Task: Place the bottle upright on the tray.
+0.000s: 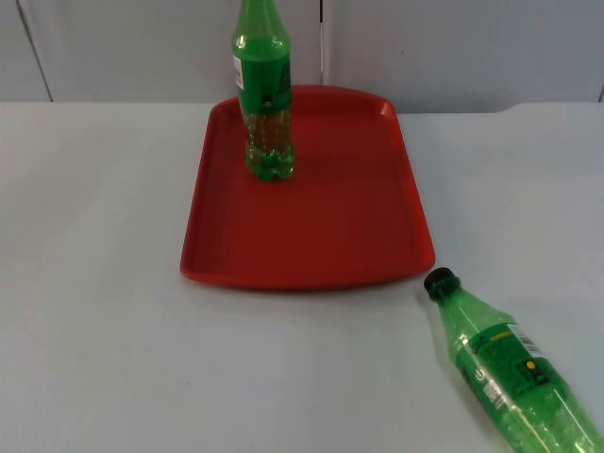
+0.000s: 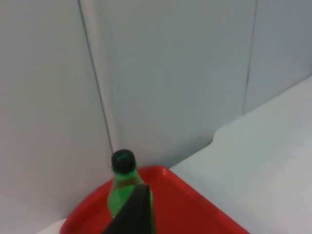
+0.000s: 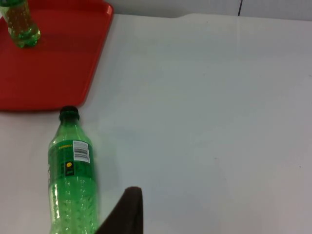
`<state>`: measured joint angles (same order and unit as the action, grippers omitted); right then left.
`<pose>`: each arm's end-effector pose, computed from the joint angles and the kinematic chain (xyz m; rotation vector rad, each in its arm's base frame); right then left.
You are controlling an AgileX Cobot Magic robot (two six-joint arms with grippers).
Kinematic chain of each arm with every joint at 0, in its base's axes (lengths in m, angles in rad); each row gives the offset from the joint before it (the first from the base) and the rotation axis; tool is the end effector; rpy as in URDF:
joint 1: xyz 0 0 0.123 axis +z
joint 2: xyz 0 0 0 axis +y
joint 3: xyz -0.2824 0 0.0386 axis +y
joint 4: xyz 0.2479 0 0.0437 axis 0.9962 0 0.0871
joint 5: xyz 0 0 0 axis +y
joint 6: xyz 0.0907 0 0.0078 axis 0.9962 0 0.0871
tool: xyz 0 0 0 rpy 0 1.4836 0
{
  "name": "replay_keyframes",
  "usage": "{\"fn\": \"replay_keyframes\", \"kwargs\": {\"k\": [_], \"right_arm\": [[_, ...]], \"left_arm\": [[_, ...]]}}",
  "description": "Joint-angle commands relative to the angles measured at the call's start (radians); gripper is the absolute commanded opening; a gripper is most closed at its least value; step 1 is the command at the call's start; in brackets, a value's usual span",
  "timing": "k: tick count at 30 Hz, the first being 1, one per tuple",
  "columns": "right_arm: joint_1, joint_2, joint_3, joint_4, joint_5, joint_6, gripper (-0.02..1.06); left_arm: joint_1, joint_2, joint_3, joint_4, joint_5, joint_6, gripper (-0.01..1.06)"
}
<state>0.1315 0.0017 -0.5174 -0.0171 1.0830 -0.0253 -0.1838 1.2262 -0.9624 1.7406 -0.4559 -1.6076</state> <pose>-0.0073 -0.0024 0.2802 -0.1595 2.0449 0.0456 0.2592 -0.0883 0.3584 0.6115 1.7195 -0.4323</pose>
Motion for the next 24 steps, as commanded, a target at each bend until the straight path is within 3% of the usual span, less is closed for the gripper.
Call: {"fn": "replay_keyframes", "kwargs": {"k": [1, 6, 14, 24], "right_arm": [[-0.008, -0.002, 0.002, -0.001, -0.006, -0.009, 1.05], [-0.008, -0.002, 0.002, -0.001, -0.006, -0.009, 1.05], [-0.008, -0.002, 0.002, -0.001, -0.006, -0.009, 1.05], [-0.008, -0.002, 0.002, -0.001, -0.006, -0.009, 1.05]], "left_arm": [[0.0, -0.043, 0.026, 0.004, 0.036, -0.022, 1.05], [0.0, -0.169, 0.126, 0.004, 0.112, -0.061, 1.05], [0.0, -0.284, 0.222, 0.004, 0.101, -0.158, 1.05], [0.0, -0.307, 0.222, 0.004, -0.156, -0.245, 1.05]]}}
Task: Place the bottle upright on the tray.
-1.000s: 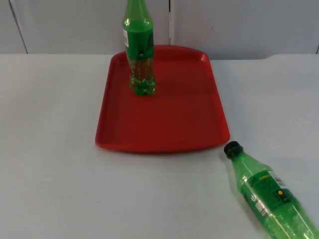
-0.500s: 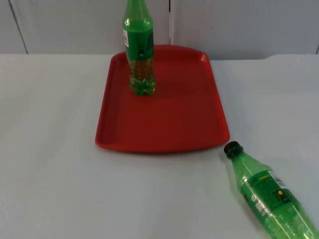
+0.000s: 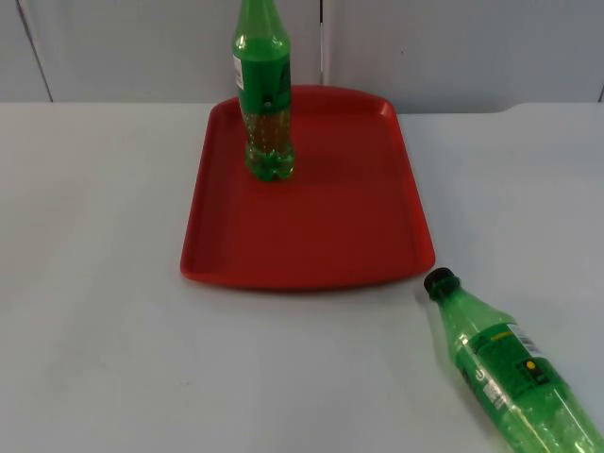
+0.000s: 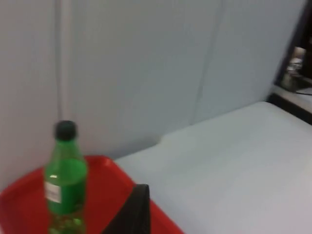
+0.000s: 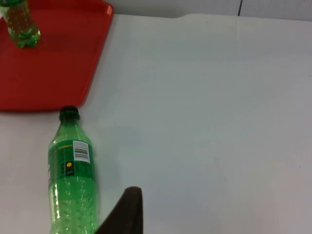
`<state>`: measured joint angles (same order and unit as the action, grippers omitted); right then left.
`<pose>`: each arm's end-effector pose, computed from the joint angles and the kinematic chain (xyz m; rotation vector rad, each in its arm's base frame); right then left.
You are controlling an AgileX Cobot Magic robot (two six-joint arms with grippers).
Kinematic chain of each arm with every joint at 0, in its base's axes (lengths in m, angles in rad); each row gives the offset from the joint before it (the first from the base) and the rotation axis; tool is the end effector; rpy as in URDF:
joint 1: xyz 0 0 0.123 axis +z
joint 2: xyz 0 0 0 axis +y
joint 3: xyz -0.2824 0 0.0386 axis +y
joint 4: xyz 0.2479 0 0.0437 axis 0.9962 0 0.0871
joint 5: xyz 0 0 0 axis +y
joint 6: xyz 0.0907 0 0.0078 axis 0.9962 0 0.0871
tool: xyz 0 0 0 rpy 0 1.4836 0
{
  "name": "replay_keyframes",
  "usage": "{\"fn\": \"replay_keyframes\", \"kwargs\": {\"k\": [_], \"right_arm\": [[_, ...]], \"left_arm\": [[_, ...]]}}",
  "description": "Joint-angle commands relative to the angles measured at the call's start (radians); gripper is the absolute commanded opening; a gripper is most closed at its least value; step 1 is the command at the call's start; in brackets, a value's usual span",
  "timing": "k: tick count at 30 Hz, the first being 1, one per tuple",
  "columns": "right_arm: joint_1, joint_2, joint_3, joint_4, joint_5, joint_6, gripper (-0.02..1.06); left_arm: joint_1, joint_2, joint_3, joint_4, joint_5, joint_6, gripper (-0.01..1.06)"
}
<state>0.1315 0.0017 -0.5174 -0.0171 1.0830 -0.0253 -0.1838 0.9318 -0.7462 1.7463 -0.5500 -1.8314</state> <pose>-0.0073 -0.0024 0.2802 -0.1595 2.0449 0.0456 0.1790 -0.0808 0.3540 0.5053 1.7193 -0.6507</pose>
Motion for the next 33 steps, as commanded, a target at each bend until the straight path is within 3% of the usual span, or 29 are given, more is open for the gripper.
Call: {"fn": "replay_keyframes", "kwargs": {"k": [1, 6, 12, 16, 20, 23, 25, 26, 29, 33], "right_arm": [[-0.008, -0.002, 0.002, -0.001, -0.006, -0.009, 1.05], [-0.008, -0.002, 0.002, -0.001, -0.006, -0.009, 1.05], [-0.008, -0.002, 0.002, -0.001, -0.006, -0.009, 1.05], [-0.008, -0.002, 0.002, -0.001, -0.006, -0.009, 1.05], [-0.008, -0.002, 0.002, -0.001, -0.006, -0.009, 1.05], [-0.008, -0.002, 0.002, -0.001, -0.006, -0.009, 1.05], [-0.008, -0.002, 0.002, -0.001, -0.006, -0.009, 1.05], [-0.008, -0.002, 0.002, -0.001, -0.006, -0.009, 1.05], [-0.008, -0.002, 0.002, -0.001, -0.006, -0.009, 1.05], [-0.008, -0.002, 0.002, -0.001, -0.006, -0.009, 1.05]], "left_arm": [[0.0, -0.013, 0.005, -0.002, -0.062, -0.021, 1.05], [0.0, -0.048, 0.005, -0.002, -0.08, 0.0, 1.05], [0.071, -0.168, 0.005, -0.002, 0.098, -0.059, 1.05], [0.157, -0.252, 0.005, -0.002, 0.129, 0.065, 1.05], [0.294, -0.303, 0.005, -0.002, 0.162, -0.051, 1.05], [0.292, -0.291, 0.005, -0.002, 0.17, -0.135, 1.05], [0.247, -0.254, 0.005, -0.002, 0.037, -0.159, 1.05], [0.247, -0.254, 0.005, -0.002, 0.037, -0.159, 1.05], [0.161, -0.207, 0.005, -0.002, -0.199, -0.095, 1.05], [0.066, -0.206, 0.005, -0.002, -0.23, -0.127, 1.05]]}}
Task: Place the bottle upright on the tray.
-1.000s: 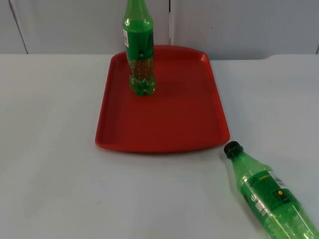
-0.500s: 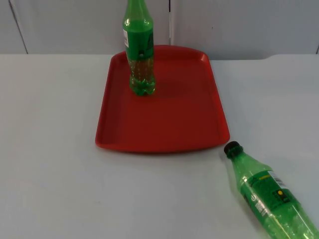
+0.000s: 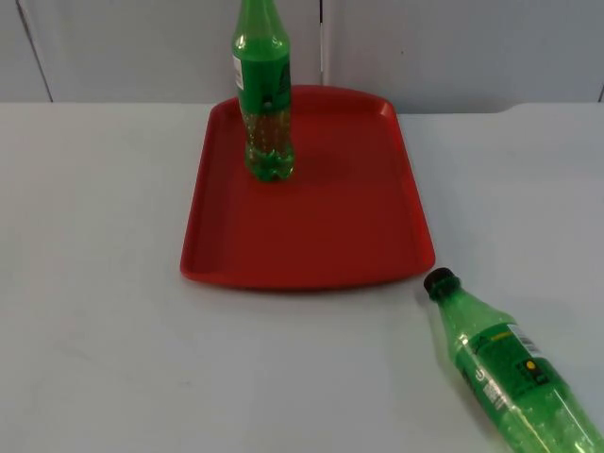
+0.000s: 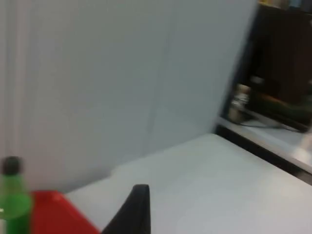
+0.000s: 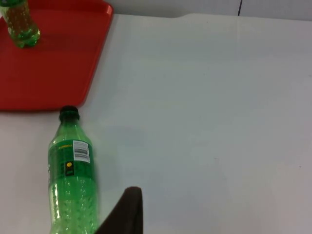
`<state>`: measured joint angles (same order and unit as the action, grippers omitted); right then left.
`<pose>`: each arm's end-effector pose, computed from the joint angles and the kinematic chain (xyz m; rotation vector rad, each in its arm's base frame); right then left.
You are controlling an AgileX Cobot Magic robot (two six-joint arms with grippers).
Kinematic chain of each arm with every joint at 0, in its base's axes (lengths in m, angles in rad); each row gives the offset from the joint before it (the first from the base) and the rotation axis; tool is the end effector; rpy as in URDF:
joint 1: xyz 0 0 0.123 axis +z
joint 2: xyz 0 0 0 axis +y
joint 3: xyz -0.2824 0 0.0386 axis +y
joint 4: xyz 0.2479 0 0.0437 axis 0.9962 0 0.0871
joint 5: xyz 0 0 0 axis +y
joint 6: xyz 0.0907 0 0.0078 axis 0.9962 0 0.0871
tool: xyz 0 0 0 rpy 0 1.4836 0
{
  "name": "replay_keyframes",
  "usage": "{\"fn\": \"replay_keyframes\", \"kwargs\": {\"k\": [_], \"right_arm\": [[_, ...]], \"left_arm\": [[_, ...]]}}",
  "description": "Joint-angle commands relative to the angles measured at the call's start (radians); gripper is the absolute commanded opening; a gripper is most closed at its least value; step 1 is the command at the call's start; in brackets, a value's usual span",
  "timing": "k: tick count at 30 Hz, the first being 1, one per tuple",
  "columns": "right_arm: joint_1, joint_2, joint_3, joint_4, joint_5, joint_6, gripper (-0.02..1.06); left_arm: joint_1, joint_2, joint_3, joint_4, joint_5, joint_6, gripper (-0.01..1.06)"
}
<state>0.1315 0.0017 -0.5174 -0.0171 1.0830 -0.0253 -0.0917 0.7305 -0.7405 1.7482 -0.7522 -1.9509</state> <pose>-0.0073 -0.0024 0.2802 -0.1595 2.0449 0.0456 0.1240 -0.0728 0.3819 0.5327 1.5904 -0.7756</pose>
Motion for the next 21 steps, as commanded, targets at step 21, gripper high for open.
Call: {"fn": "replay_keyframes", "kwargs": {"k": [21], "right_arm": [[-0.008, -0.002, 0.002, -0.001, -0.006, -0.009, 1.05]], "left_arm": [[0.022, -0.088, 0.0, -0.5, 1.404, 0.962, 1.05]]}}
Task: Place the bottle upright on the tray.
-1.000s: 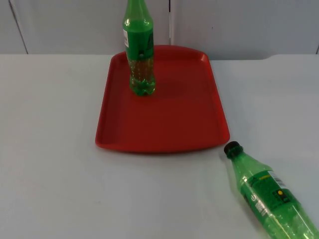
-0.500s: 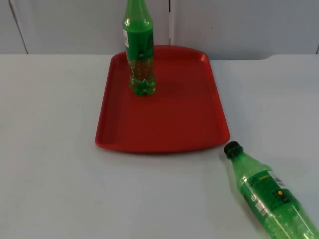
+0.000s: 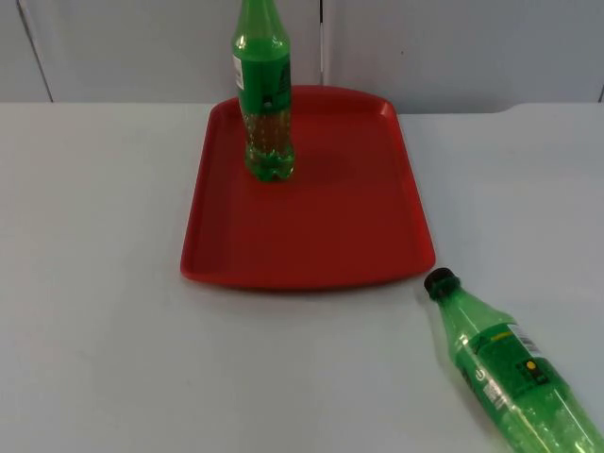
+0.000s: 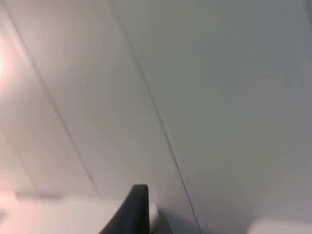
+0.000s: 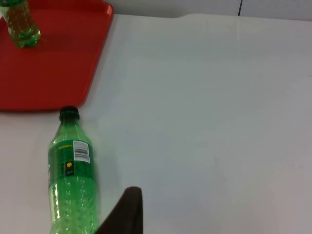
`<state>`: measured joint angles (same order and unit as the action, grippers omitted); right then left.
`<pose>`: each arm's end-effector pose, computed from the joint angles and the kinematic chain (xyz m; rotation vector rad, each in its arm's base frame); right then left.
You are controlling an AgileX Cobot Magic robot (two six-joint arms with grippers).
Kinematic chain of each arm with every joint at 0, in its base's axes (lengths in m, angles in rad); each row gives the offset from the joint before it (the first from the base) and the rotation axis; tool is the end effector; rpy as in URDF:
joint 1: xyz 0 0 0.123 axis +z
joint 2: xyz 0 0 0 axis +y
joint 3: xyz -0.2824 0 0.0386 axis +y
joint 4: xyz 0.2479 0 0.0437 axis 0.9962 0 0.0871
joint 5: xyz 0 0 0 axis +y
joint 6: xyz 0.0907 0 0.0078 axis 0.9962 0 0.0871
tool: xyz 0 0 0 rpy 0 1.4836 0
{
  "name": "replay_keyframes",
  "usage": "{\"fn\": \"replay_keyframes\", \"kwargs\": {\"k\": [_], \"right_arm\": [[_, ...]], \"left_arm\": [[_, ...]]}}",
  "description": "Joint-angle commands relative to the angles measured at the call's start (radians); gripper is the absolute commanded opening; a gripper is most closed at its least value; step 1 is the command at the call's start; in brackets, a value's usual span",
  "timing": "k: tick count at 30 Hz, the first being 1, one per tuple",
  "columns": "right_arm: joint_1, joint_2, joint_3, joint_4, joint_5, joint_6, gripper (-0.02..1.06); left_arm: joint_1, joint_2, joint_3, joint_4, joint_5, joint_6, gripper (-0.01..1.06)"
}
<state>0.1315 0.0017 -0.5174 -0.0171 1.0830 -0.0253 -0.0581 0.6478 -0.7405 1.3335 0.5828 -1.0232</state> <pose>-0.0073 -0.0024 0.2802 -0.1595 2.0449 0.0456 0.1204 0.0419 0.3926 -0.2008 1.5669 0.5976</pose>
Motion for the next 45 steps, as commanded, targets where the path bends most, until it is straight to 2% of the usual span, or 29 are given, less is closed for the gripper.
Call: {"fn": "replay_keyframes", "kwargs": {"k": [1, 3, 4, 5, 7, 8, 10, 13, 16, 17, 21, 24, 36, 45], "right_arm": [[-0.008, -0.002, 0.002, -0.001, -0.006, -0.009, 1.05], [-0.008, -0.002, 0.002, -0.001, -0.006, -0.009, 1.05], [-0.008, -0.002, 0.002, -0.001, -0.006, -0.009, 1.05], [-0.008, -0.002, 0.002, -0.001, -0.006, -0.009, 1.05], [-0.008, -0.002, 0.002, -0.001, -0.006, -0.009, 1.05], [-0.008, -0.002, 0.002, -0.001, -0.006, -0.009, 1.05], [-0.008, -0.002, 0.002, -0.001, -0.006, -0.009, 1.05], [-0.008, -0.002, 0.002, -0.001, -0.006, -0.009, 1.05], [-0.008, -0.002, 0.002, -0.001, -0.006, -0.009, 1.05], [-0.008, -0.002, 0.002, -0.001, -0.006, -0.009, 1.05], [-0.008, -0.002, 0.002, -0.001, -0.006, -0.009, 1.05], [-0.008, -0.002, 0.002, -0.001, -0.006, -0.009, 1.05], [-0.008, -0.002, 0.002, -0.001, -0.006, -0.009, 1.05], [-0.008, -0.002, 0.002, -0.001, -0.006, -0.009, 1.05]], "left_arm": [[-0.04, -0.024, 0.0, -0.194, 0.076, 0.117, 1.05], [-0.093, -0.074, 0.0, -0.452, 0.101, 0.334, 1.05], [-0.093, -0.074, 0.0, -0.452, 0.101, 0.334, 1.05], [-0.119, -0.104, 0.0, -0.641, 0.125, 0.476, 1.05], [-0.141, -0.149, 0.0, -0.835, 0.137, 0.612, 1.05], [-0.141, -0.149, 0.0, -0.835, 0.137, 0.612, 1.05], [-0.145, -0.191, 0.0, -0.984, 0.144, 0.713, 1.05], [-0.145, -0.237, 0.0, -1.079, 0.159, 0.781, 1.05], [-0.145, -0.311, 0.0, -1.232, 0.201, 0.907, 1.05], [-0.145, -0.311, 0.0, -1.232, 0.201, 0.907, 1.05], [-0.145, -0.383, 0.0, -1.405, 0.273, 1.058, 1.05], [-0.145, -0.427, 0.0, -1.455, 0.304, 1.082, 1.05], [-0.145, -0.633, 0.0, -1.455, 0.373, 1.082, 1.05], [-0.145, -0.648, 0.0, -1.455, 0.47, 1.101, 1.05]]}}
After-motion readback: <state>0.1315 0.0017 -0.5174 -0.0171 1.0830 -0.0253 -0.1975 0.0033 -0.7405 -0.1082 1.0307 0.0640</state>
